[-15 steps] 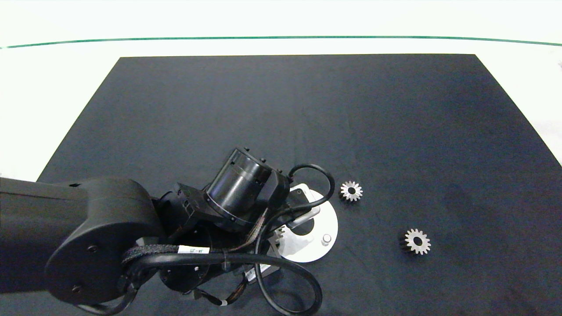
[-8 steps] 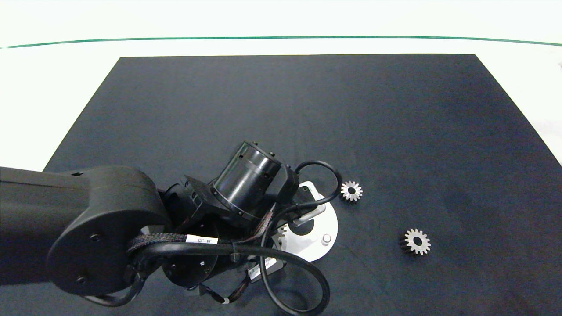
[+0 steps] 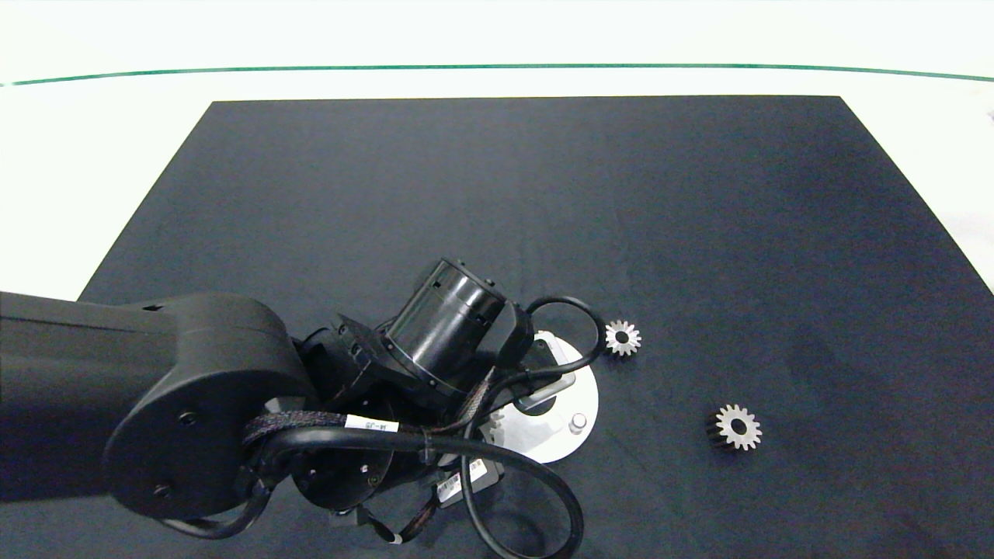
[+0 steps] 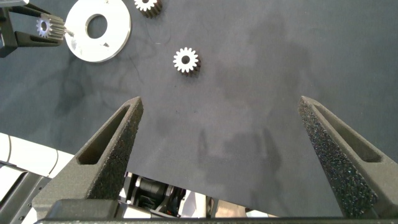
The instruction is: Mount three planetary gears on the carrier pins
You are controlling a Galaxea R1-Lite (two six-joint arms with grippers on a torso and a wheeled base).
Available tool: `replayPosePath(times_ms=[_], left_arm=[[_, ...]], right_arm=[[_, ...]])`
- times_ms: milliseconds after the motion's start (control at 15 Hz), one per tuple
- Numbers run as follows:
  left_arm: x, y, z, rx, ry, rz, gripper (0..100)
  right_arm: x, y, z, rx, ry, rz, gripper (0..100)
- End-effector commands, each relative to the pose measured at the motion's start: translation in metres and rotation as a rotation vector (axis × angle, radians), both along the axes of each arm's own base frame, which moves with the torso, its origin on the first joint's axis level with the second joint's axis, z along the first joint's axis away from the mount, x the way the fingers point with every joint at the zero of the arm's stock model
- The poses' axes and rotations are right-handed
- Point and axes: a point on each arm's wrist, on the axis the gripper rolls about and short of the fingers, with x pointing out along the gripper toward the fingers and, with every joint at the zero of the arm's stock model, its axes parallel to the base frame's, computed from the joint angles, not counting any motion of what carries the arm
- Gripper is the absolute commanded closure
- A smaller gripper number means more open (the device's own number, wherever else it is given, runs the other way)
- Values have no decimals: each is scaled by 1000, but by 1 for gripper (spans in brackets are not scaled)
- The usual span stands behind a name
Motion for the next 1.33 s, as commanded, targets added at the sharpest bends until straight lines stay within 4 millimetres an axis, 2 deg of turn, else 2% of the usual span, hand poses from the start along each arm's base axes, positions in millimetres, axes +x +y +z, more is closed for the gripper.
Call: replayPosePath(times_ms=[67,200,733,1333], left_arm=[[2,-2,7,-12,-16,1,78],[2,-3,12,-10,-14,-1,78],[4,-7,4,11,1,-1,78],[3,1,12,-2,-11,11,78]], right_arm=[[0,0,-1,-1,4,3,0],[0,0,-1,-1,4,3,0],[-2,0,-1,2,-3,3,0],[-2,0,-3,-1,1,5,0]])
